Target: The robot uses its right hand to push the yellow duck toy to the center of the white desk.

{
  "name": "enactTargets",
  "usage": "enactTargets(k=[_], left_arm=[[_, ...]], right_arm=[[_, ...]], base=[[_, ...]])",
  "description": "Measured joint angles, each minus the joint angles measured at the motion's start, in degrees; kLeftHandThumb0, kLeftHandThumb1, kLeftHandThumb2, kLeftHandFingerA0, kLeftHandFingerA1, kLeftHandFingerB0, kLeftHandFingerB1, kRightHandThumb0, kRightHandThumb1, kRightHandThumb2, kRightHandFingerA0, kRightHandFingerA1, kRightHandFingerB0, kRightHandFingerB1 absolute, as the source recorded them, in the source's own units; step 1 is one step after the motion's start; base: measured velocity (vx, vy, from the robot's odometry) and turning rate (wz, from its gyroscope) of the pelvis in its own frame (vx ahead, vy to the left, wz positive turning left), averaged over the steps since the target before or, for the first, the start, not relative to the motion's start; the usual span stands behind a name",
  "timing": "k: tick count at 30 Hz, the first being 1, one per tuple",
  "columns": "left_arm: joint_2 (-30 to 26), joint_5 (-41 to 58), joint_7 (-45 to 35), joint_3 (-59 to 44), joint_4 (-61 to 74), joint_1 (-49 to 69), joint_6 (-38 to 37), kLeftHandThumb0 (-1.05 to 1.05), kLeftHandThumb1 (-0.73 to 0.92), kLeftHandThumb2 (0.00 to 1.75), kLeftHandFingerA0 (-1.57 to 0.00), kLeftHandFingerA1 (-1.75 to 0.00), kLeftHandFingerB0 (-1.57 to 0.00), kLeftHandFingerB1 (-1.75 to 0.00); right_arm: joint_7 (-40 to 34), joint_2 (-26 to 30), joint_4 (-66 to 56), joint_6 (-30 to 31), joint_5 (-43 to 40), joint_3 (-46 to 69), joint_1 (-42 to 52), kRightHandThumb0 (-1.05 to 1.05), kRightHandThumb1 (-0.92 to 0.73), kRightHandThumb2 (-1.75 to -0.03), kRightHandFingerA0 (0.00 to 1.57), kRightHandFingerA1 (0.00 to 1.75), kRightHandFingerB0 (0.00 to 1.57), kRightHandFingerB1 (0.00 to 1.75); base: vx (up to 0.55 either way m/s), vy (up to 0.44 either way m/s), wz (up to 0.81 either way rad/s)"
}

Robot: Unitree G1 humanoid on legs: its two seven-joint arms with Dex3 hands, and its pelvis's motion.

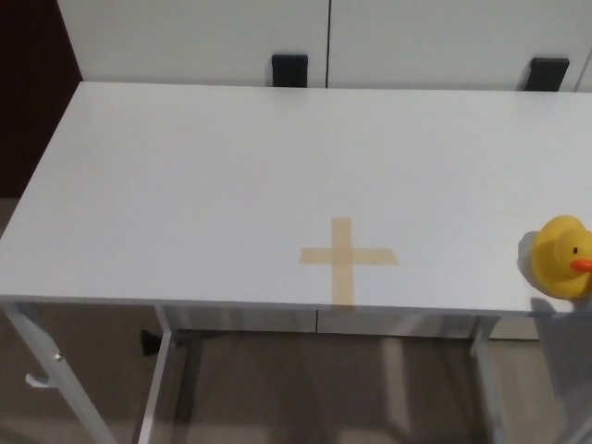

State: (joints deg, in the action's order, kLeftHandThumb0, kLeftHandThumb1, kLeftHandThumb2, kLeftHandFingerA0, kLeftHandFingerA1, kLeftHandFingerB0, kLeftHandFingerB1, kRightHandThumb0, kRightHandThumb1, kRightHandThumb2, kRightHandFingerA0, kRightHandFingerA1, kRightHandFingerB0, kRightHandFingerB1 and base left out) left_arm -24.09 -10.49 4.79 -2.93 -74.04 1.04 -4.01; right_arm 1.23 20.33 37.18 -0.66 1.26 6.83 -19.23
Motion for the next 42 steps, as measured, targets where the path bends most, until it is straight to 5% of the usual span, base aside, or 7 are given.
enactTargets(k=[27, 28, 42], left_arm=[[0.64, -0.07, 0.09, 1.77, -0.33, -0.15, 0.0, -0.07, 0.53, 0.97, -1.02, -1.14, -0.92, -0.9], [0.64, -0.06, 0.09, 1.77, -0.34, -0.14, 0.0, -0.08, 0.54, 0.84, -0.97, -1.08, -0.92, -0.89], [1.01, -0.05, 0.09, 2.07, -0.54, 0.23, 0.0, -0.06, 0.49, 1.0, -1.04, -1.14, -0.95, -0.92]], right_arm=[[-1.03, 0.16, 5.26, -2.96, 7.19, -10.78, -6.2, -0.66, -0.84, -0.65, 0.37, 0.52, 0.28, 0.4], [-1.03, 0.4, 5.06, -3.07, 7.76, -11.71, -6.23, -0.66, -0.84, -0.65, 0.38, 0.54, 0.29, 0.41], [-1.03, -2.33, 0.62, -0.72, 9.99, -16.32, -6.49, -0.68, -0.83, -0.65, 0.37, 0.5, 0.31, 0.37]], base=[[0.0, 0.0, 0.0], [0.0, 0.0, 0.0], [0.0, 0.0, 0.0]])
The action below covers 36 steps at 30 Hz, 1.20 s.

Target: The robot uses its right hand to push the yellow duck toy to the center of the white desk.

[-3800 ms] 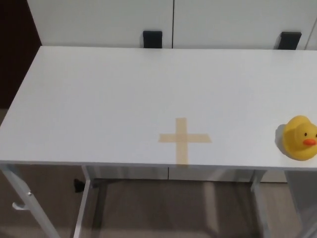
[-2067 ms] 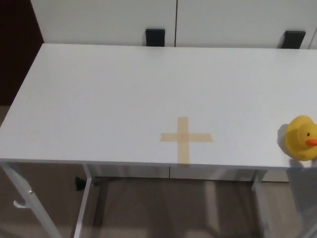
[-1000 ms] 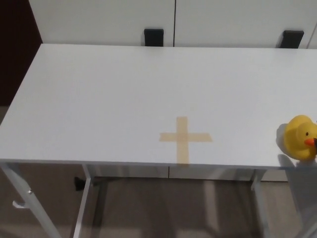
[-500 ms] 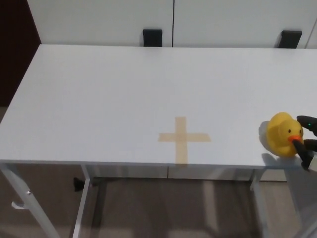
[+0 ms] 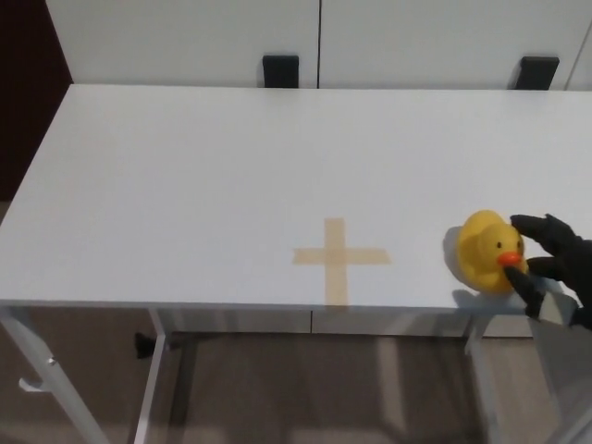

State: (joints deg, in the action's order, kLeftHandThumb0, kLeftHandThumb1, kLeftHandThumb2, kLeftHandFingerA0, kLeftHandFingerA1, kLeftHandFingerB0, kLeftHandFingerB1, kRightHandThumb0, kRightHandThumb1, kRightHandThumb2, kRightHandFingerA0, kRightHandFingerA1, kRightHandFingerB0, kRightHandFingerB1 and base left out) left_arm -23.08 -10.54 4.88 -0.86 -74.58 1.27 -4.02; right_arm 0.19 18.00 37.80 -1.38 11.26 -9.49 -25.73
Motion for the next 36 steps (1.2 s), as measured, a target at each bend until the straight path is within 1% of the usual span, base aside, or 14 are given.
enactTargets(k=[4, 5, 7, 8, 13, 14, 16, 17, 22, 23, 26, 28, 33, 36], left_arm=[[0.2, 0.0, 0.0, 0.0, -0.04, 0.06, 0.0, -0.06, 0.49, 1.03, -1.04, -1.12, -0.93, -0.92], [0.24, 0.0, 0.0, 0.0, -0.03, 0.06, 0.0, -0.08, 0.54, 0.87, -1.01, -1.11, -0.93, -0.9], [0.27, 0.01, 0.0, -0.01, -0.03, 0.07, 0.0, -0.08, 0.54, 0.87, -1.01, -1.11, -0.93, -0.9], [0.28, 0.01, 0.0, -0.01, -0.02, 0.06, 0.0, -0.06, 0.49, 0.96, -1.01, -1.11, -0.94, -0.9], [0.34, -0.01, 0.0, 0.13, 0.02, 0.1, 0.0, -0.07, 0.51, 0.91, -1.02, -1.12, -0.96, -0.92], [0.37, -0.02, 0.0, 0.17, 0.06, 0.15, 0.0, -0.1, 0.49, 1.01, -1.02, -1.06, -0.94, -0.94], [0.4, -0.02, 0.0, 0.2, 0.06, 0.22, 0.0, -0.1, 0.49, 1.01, -1.02, -1.06, -0.94, -0.94], [0.43, -0.02, 0.0, 0.24, 0.03, 0.34, 0.0, -0.08, 0.48, 1.03, -1.01, -1.04, -0.93, -0.93], [0.5, -0.05, 0.0, 0.45, 0.02, 0.48, 0.0, -0.07, 0.49, 0.99, -0.99, -1.03, -0.94, -0.93], [0.51, -0.04, 0.0, 0.48, 0.05, 0.46, 0.0, -0.07, 0.49, 1.0, -1.04, -1.1, -0.97, -0.96], [0.54, -0.05, 0.0, 0.51, 0.09, 0.42, 0.0, -0.09, 0.52, 0.98, -1.02, -1.07, -0.93, -0.93], [0.54, -0.05, 0.0, 0.51, 0.09, 0.41, 0.0, -0.09, 0.5, 0.98, -1.02, -1.08, -0.98, -0.96], [0.56, -0.15, 0.0, 0.91, 0.07, 0.19, 0.0, -0.09, 0.51, 0.98, -0.98, -1.03, -0.95, -0.94], [0.66, -0.18, 0.0, 1.01, 0.07, 0.18, 0.0, -0.08, 0.5, 1.01, -1.01, -1.05, -0.96, -0.95]], right_arm=[[0.0, -1.67, -0.51, 1.3, 0.17, -0.49, -0.81, -0.67, -0.85, -0.65, 0.34, 0.55, 0.28, 0.42], [0.0, -2.35, -0.66, 1.8, 0.25, -0.71, -1.21, -0.67, -0.86, -0.65, 0.33, 0.56, 0.27, 0.43], [0.0, -2.98, -0.82, 2.24, 0.34, -0.94, -1.63, -0.67, -0.86, -0.65, 0.33, 0.56, 0.27, 0.43], [0.0, -3.42, -1.01, 2.46, 0.44, -1.12, -1.79, -0.68, -0.85, -0.65, 0.34, 0.57, 0.27, 0.44], [-0.1, -5.59, -1.92, 3.7, 0.78, -1.61, -2.34, -0.67, -0.86, -0.65, 0.32, 0.58, 0.26, 0.45], [-0.21, -6.43, -2.19, 4.03, 0.86, -1.74, -2.47, -0.67, -0.85, -0.65, 0.29, 0.57, 0.24, 0.44], [-0.45, -7.4, -2.3, 4.35, 1.02, -1.98, -2.58, -0.67, -0.85, -0.65, 0.29, 0.57, 0.24, 0.44], [-0.82, -8.51, -2.29, 4.65, 1.23, -2.15, -2.76, -0.69, -0.86, -0.65, 0.24, 0.54, 0.21, 0.42], [-1.99, -11.29, -1.59, 5.64, 1.86, -2.45, -3.64, -0.73, -0.87, -0.66, 0.2, 0.56, 0.2, 0.42], [-2.39, -12.12, -1.2, 5.95, 2.03, -2.55, -4.07, -0.76, -0.87, -0.67, 0.19, 0.58, 0.19, 0.43], [-3.11, -13.35, -0.56, 6.35, 2.38, -2.79, -4.62, -0.76, -0.87, -0.67, 0.2, 0.59, 0.18, 0.44], [-3.26, -13.64, -0.32, 6.35, 2.49, -2.9, -4.75, -0.76, -0.88, -0.66, 0.22, 0.6, 0.18, 0.45], [-4.05, -15.51, 0.05, 6.37, 3.37, -4.09, -5.5, -0.76, -0.87, -0.67, 0.21, 0.63, 0.17, 0.47], [-4.14, -16.59, -0.06, 6.35, 4.06, -5.28, -5.74, -0.76, -0.87, -0.67, 0.21, 0.63, 0.17, 0.48]], base=[[0.0, 0.0, 0.0], [0.0, 0.0, 0.0], [0.0, 0.0, 0.0], [0.0, 0.0, 0.0], [0.0, 0.0, 0.0], [0.0, 0.0, 0.0], [0.0, 0.0, 0.0], [0.0, 0.0, 0.0], [0.0, 0.0, 0.0], [0.0, 0.0, 0.0], [0.0, 0.0, 0.0], [0.0, 0.0, 0.0], [0.0, 0.0, 0.0], [0.0, 0.0, 0.0]])
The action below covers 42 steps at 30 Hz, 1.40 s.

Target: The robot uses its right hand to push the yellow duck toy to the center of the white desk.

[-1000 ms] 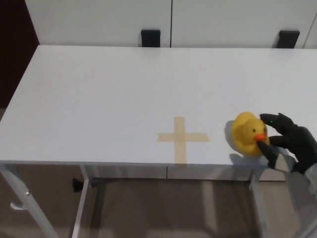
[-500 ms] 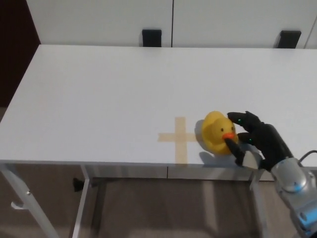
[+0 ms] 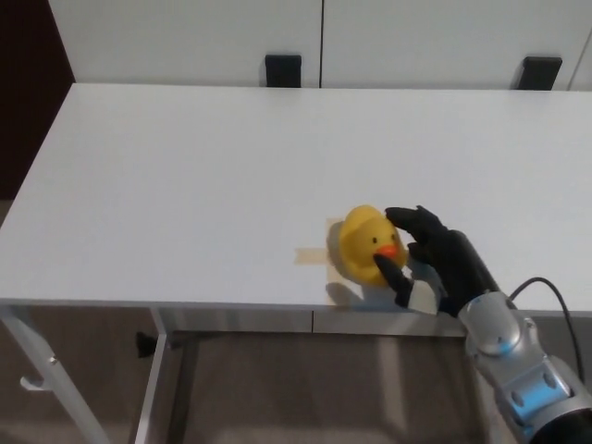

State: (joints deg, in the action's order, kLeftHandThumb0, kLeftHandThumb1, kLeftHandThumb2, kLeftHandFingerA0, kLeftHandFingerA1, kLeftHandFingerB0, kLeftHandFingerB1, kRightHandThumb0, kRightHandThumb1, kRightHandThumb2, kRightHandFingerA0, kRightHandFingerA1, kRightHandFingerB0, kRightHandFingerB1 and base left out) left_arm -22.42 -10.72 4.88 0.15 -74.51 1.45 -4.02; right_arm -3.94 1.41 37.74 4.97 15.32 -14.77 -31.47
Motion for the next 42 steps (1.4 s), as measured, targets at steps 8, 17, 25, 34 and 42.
enactTargets(k=[8, 17, 25, 34, 42], left_arm=[[0.01, -0.14, 0.0, 0.34, -0.01, -0.12, 0.0, -0.08, 0.5, 1.07, -1.06, -1.09, -0.98, -0.99], [0.01, -0.21, 0.0, 0.59, 0.02, -0.28, 0.0, -0.09, 0.5, 1.02, -1.0, -1.06, -0.97, -0.97], [0.03, -0.28, 0.0, 0.75, -0.04, -0.22, 0.0, -0.08, 0.49, 1.05, -1.04, -1.08, -0.98, -0.98], [0.03, -0.28, 0.0, 0.87, 0.08, -0.06, -0.02, -0.07, 0.49, 1.04, -1.01, -1.06, -0.97, -0.97], [0.02, -0.31, 0.0, 0.91, 0.11, 0.1, -0.01, -0.09, 0.49, 0.99, -0.97, -1.04, -0.95, -0.95]], right_arm=[[-0.02, -1.53, 0.36, 0.28, 0.89, -1.47, -0.89, -0.79, -0.87, -0.67, 0.17, 0.69, 0.16, 0.52], [-0.03, -2.14, 0.6, 1.22, 1.74, -2.12, -1.63, -0.8, -0.88, -0.66, 0.15, 0.72, 0.13, 0.55], [0.02, -2.62, 0.13, 1.74, 2.25, -2.1, -1.68, -0.86, -0.86, -0.8, 0.0, 0.07, 0.0, 0.17], [-0.56, -0.76, -4.68, 2.77, 4.76, -3.7, -0.36, -1.04, -0.89, -0.67, 0.0, 0.0, 0.0, 0.0], [-4.37, 1.57, -19.49, 1.35, 8.93, -4.72, 2.68, -1.04, -0.78, -0.89, 0.0, 0.0, 0.0, 0.0]], base=[[0.0, 0.0, 0.0], [0.0, 0.0, 0.0], [0.0, 0.0, 0.0], [0.0, 0.0, 0.0], [0.0, 0.0, 0.0]])
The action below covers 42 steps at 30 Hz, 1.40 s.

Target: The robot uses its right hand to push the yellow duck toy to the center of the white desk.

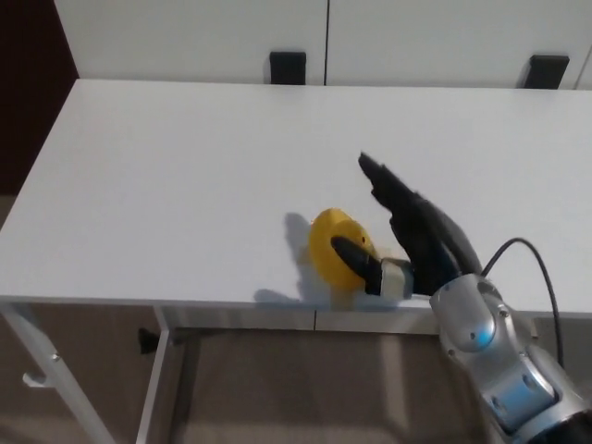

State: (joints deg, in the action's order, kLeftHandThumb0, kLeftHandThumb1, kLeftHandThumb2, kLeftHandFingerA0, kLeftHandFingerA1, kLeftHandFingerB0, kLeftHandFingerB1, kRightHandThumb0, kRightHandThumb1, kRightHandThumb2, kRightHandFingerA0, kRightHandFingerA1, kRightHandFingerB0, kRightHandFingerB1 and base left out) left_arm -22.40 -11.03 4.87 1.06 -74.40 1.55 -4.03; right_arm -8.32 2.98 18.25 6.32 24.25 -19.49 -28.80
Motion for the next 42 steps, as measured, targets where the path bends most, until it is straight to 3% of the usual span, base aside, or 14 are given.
enactTargets(k=[3, 13, 15, 16, 21, 22, 23, 24, 29, 30, 32, 39, 40, 42], left_arm=[[0.0, -0.05, 0.0, 0.14, 0.27, 0.16, 0.0, -0.1, 0.53, 0.98, -0.99, -1.04, -0.96, -0.96], [0.19, 0.13, 0.0, -0.14, 0.08, -0.14, 0.03, -0.07, 0.48, 1.07, -1.03, -1.11, -0.96, -0.98], [0.19, 0.13, 0.0, -0.14, 0.08, -0.14, 0.03, -0.08, 0.49, 1.09, -1.05, -1.14, -0.95, -0.99], [0.25, 0.23, -0.01, -0.42, 0.04, -0.17, 0.03, -0.12, 0.51, 1.05, -1.02, -1.09, -0.93, -0.96], [0.3, 0.38, -0.01, -0.79, 0.1, -0.15, 0.04, -0.13, 0.51, 1.02, -1.0, -1.13, -0.95, -0.99], [0.3, 0.38, -0.01, -0.79, 0.1, -0.15, 0.04, -0.09, 0.51, 1.02, -0.99, -1.09, -0.94, -0.97], [0.3, 0.49, -0.01, -0.91, 0.24, -0.25, 0.04, -0.09, 0.51, 1.02, -0.99, -1.09, -0.94, -0.97], [0.3, 0.56, -0.02, -1.08, 0.28, -0.17, 0.04, -0.11, 0.51, 1.03, -1.0, -1.06, -0.91, -0.94], [0.35, 0.55, -0.02, -1.17, 0.21, -0.18, 0.04, -0.11, 0.5, 1.03, -1.0, -1.08, -0.91, -0.95], [0.36, 0.55, -0.02, -1.18, 0.27, -0.3, 0.04, -0.1, 0.53, 0.98, -1.0, -1.12, -0.94, -0.96], [0.35, 0.56, -0.01, -1.24, 0.29, -0.38, 0.04, -0.1, 0.53, 0.98, -1.0, -1.12, -0.94, -0.96], [0.36, 0.58, -0.01, -1.73, 0.19, -0.16, 0.04, -0.11, 0.53, 1.02, -0.96, -1.05, -0.88, -0.93], [0.35, 0.6, -0.01, -1.86, 0.17, -0.18, 0.05, -0.09, 0.52, 1.09, -1.01, -1.05, -0.93, -0.97], [0.34, 0.65, -0.01, -2.03, 0.23, -0.28, 0.04, -0.1, 0.49, 1.02, -1.02, -1.06, -0.92, -0.96]], right_arm=[[-0.51, 0.62, -5.62, -0.53, 0.74, 0.27, 1.06, -1.04, -0.91, -0.67, 0.0, 0.0, 0.0, 0.0], [1.66, 6.52, -27.13, -0.01, 0.76, 8.37, 6.18, -0.89, -0.88, -0.83, 0.0, 0.0, 0.0, 0.0], [1.66, 6.52, -27.13, -0.01, 0.76, 8.37, 6.18, -0.87, -0.9, -0.67, 0.0, 0.0, 0.0, 0.0], [2.68, 9.64, -30.95, -0.11, 0.13, 12.68, 9.15, -1.05, -0.78, -1.05, 0.0, 0.24, 0.0, 0.13], [4.57, 14.83, -33.64, -0.49, -2.16, 22.78, 16.85, -1.05, -0.76, -1.03, 0.0, 0.24, 0.0, 0.2], [4.57, 14.83, -33.64, -0.49, -2.16, 22.78, 16.85, -0.76, -0.84, -0.67, 0.0, 0.0, 0.0, 0.1], [5.16, 16.25, -33.35, -0.81, -3.25, 26.91, 20.02, -0.76, -0.84, -0.67, 0.0, 0.0, 0.0, 0.1], [5.87, 17.68, -32.85, -1.18, -4.57, 31.44, 23.68, -0.99, -0.67, -0.95, 0.0, 0.29, 0.0, 0.24], [7.21, 19.0, -30.45, -2.08, -7.54, 40.66, 30.88, -0.91, -0.6, -0.9, 0.0, 0.24, 0.0, 0.16], [7.52, 19.18, -29.44, -2.33, -8.28, 42.78, 32.46, -0.56, -0.72, -0.61, 0.0, 0.5, 0.02, 0.47], [7.87, 19.3, -28.22, -2.64, -9.11, 45.24, 34.35, -0.56, -0.72, -0.61, 0.0, 0.5, 0.02, 0.47], [9.3, 19.85, -15.55, -5.12, -15.37, 61.06, 44.36, -0.38, -0.72, -0.65, 0.36, 0.65, 0.27, 0.52], [9.35, 19.86, -12.96, -5.84, -16.19, 62.73, 44.87, -0.17, -0.49, -1.03, 0.44, 0.66, 0.32, 0.58], [9.37, 19.86, -9.32, -6.63, -17.37, 64.78, 45.38, 0.0, -0.32, -1.2, 0.66, 0.58, 0.55, 0.54]], base=[[0.0, 0.0, 0.0], [0.0, 0.0, 0.0], [0.0, 0.0, 0.0], [0.0, 0.0, 0.0], [0.0, 0.0, 0.0], [0.0, 0.0, 0.0], [0.0, 0.0, 0.0], [0.0, 0.0, 0.0], [0.0, 0.0, 0.01], [0.0, 0.0, 0.0], [0.0, 0.0, 0.0], [0.0, 0.0, 0.0], [0.0, 0.0, 0.0], [0.0, 0.0, 0.0]])
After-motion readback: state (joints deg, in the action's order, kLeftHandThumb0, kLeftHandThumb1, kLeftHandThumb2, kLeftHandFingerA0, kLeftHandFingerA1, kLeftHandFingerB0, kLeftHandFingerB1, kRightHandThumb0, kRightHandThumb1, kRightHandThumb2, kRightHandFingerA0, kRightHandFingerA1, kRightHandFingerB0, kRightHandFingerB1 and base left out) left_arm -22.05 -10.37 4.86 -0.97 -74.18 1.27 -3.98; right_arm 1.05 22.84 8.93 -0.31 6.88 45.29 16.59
